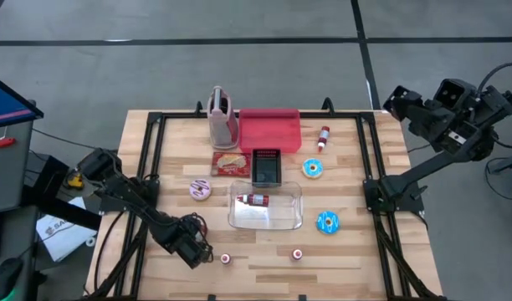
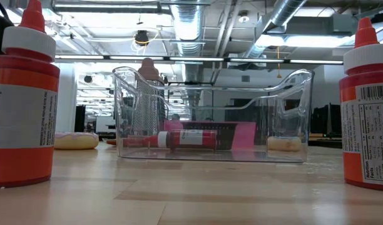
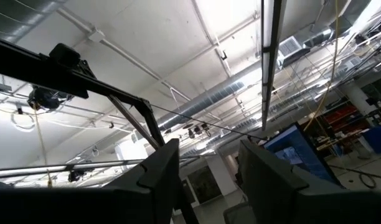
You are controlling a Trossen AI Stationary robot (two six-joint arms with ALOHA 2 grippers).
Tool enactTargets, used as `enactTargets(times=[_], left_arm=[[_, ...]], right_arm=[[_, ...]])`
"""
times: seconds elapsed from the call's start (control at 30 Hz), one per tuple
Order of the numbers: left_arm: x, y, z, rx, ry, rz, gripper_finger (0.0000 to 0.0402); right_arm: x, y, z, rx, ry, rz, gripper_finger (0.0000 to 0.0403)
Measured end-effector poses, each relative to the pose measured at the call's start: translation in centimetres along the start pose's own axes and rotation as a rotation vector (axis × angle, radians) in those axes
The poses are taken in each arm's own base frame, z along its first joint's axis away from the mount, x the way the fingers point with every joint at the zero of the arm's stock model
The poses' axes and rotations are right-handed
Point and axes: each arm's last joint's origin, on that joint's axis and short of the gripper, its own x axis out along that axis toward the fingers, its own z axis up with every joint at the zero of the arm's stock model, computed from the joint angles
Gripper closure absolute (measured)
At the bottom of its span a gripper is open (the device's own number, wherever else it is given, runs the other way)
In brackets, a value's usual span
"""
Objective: Pick & Place Food Item
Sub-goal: Put the left red food coloring bottle into the transparent bin
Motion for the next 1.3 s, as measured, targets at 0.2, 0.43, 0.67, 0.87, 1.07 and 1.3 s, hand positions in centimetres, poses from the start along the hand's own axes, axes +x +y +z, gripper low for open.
enactTargets(times=[0.2, 0.43, 0.67, 0.87, 1.07, 1.3], left_arm=[[1.0, 0.6, 0.7, -0.003, -0.001, -0.016, 0.0156], [1.4, 0.4, 1.3, 0.017, 0.012, -0.051, 0.0214], [1.4, 0.3, 1.2, 0.046, 0.008, -0.07, 0.0293], [-0.2, 0.2, 1.9, 0.168, -0.007, -0.122, 0.0293], [-4.3, 1.8, 4.2, 0.175, -0.151, -0.153, 0.0293], [-8.7, 2.5, 8.4, 0.376, -0.295, -0.299, 0.0293]], right_arm=[[0.0, -0.1, 0.0, -0.013, -0.013, -0.039, 0.0243], [0.0, -0.2, 0.0, -0.016, -0.021, -0.063, 0.0243], [0.0, -0.3, 0.1, -0.026, -0.03, -0.086, 0.0243], [0.0, -0.3, 0.1, -0.046, -0.033, -0.09, 0.0243], [0.0, -0.3, 0.3, -0.069, -0.052, -0.091, 0.0243], [0.0, -0.3, 0.2, -0.114, -0.038, -0.093, 0.0243]])
